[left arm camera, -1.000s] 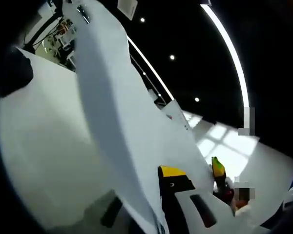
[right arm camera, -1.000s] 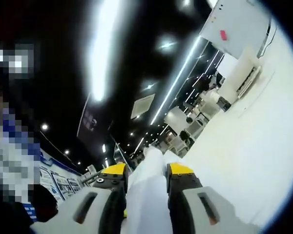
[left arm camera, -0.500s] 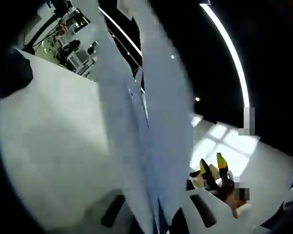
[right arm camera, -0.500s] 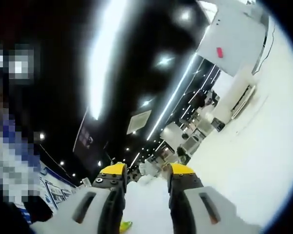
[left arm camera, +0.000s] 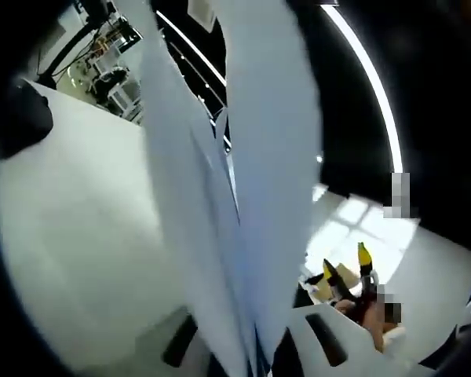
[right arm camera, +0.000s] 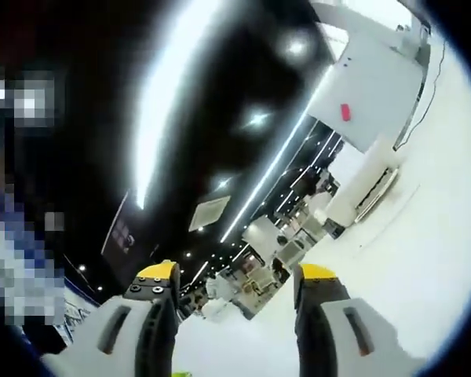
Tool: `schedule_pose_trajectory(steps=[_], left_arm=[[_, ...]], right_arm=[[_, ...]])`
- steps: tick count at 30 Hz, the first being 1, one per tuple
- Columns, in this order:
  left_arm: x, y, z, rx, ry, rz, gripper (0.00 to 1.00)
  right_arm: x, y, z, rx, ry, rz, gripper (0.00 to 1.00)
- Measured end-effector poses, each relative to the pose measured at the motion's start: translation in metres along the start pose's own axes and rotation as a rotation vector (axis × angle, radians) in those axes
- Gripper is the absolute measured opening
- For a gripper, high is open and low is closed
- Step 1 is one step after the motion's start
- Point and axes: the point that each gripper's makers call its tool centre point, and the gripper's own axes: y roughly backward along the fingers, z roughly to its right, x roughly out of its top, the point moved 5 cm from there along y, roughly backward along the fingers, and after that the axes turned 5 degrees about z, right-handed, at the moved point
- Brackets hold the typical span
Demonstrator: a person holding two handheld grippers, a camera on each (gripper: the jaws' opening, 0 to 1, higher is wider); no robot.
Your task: Organize the stack of printing papers by aligning and flattening the scattered papers on the table
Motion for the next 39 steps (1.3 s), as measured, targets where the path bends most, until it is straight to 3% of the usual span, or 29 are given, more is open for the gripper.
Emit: schedule_pose_trajectory(steps=[6,21,30,39], left_arm=[[-0.001,0.000,0.000,0.002,-0.011,-0.003,0.06],[0.000,0.000,0.000,0.003,-0.018,-0.006,0.06],[-0.002,0.000,0.002,0.002,-0.017,-0.009,0.06],[-0.002,-0.001,0.000,0.001,-0.017,-0.015,0.07]], right_arm=[[0.012,-0.006,0.010,-0.020,0.042,-0.008,0.69],[0.017,-0.004,0.016,-0.061,0.153,-0.066,0.89],[0.021,-0.006,0.031,-0.094,0.253,-0.157,0.90],[0.035,-0.008,0.062,-0.167,0.316,-0.185,0.90]])
